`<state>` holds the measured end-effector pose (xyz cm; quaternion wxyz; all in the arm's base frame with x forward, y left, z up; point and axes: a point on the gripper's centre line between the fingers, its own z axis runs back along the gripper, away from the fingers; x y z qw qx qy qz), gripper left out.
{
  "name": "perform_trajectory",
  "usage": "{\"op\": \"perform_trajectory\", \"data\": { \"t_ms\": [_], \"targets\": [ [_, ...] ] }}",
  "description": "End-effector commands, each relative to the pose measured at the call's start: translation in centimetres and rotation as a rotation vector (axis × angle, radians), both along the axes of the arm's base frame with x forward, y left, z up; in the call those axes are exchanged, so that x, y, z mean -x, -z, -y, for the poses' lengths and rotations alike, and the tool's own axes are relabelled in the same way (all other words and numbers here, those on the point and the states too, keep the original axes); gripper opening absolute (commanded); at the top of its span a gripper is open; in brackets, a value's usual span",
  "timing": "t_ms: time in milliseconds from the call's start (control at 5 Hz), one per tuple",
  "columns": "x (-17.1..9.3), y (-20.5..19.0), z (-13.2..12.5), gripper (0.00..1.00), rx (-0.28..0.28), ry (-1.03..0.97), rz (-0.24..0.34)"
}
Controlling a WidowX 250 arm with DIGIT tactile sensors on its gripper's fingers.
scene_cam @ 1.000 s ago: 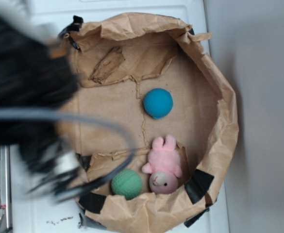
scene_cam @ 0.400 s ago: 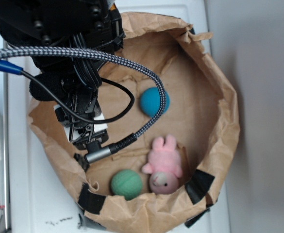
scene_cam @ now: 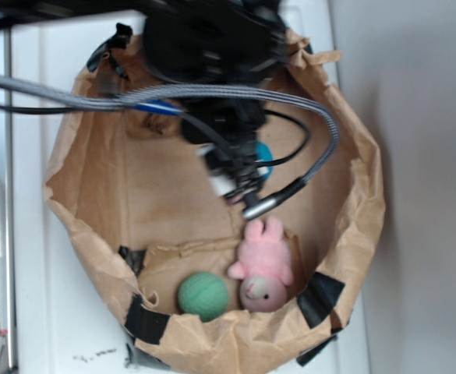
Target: Grab the wood chip.
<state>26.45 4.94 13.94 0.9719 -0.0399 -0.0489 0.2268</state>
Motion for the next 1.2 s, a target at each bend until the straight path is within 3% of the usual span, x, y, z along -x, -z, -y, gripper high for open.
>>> {"op": "perform_trajectory", "data": {
  "t_ms": [0, 200, 1000],
  "targets": [
    [2.3, 4.1, -1.8, 1.0, -0.035, -0.221, -0.02],
    [2.8, 5.4, -2.8, 1.0, -0.05, -0.226, -0.055],
    [2.8, 5.4, -2.8, 1.0, -0.05, -0.226, -0.055]
  ]
}}
